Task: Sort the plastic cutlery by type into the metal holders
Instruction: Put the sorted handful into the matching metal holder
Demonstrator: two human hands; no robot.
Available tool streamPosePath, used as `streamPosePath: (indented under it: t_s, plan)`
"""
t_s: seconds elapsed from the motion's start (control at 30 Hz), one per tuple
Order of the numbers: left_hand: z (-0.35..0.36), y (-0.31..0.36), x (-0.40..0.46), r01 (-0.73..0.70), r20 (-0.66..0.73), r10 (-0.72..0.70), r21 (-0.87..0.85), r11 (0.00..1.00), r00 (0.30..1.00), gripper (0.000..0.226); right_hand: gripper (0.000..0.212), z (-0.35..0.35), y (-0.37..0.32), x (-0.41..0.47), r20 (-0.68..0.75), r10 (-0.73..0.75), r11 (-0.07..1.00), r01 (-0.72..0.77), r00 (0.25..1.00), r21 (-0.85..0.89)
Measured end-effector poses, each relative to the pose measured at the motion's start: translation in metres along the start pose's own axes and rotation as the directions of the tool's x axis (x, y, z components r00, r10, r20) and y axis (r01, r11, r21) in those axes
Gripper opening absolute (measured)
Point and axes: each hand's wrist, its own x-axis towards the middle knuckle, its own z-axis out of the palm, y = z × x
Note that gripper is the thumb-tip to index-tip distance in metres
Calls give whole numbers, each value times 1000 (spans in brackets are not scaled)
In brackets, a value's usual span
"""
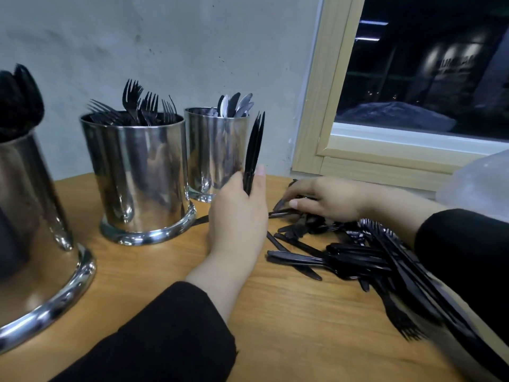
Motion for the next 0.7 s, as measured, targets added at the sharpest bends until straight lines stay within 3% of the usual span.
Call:
streamPosePath:
  t_s: [0.07, 0.17, 0.33, 0.6, 0.7]
  plan:
    - [-2, 0, 1, -8, 8, 8, 5, 1000, 1000, 45, 37, -1, -16, -26, -99, -13, 1000, 12, 995, -6]
    - [-7, -2, 4, -41, 28, 41, 12, 999, 999, 44, 36, 13, -46, -64, -198, -23, 999, 14, 980, -44]
    - [-27, -18, 19, -79, 140, 51, 208, 975, 989, 43, 47, 53, -74, -93, -123, 7, 996, -18, 992, -88]
    - [-29, -29, 24, -177, 430, -75, 515, 838, 900, 37, 38, 64, -73, -118, -219, 54, 993, -75, 974, -89]
    - [-29, -26, 21, -221, 503, -106, 547, 807, 858, 38, 40, 60, -73, -125, -234, 58, 996, -73, 971, -58]
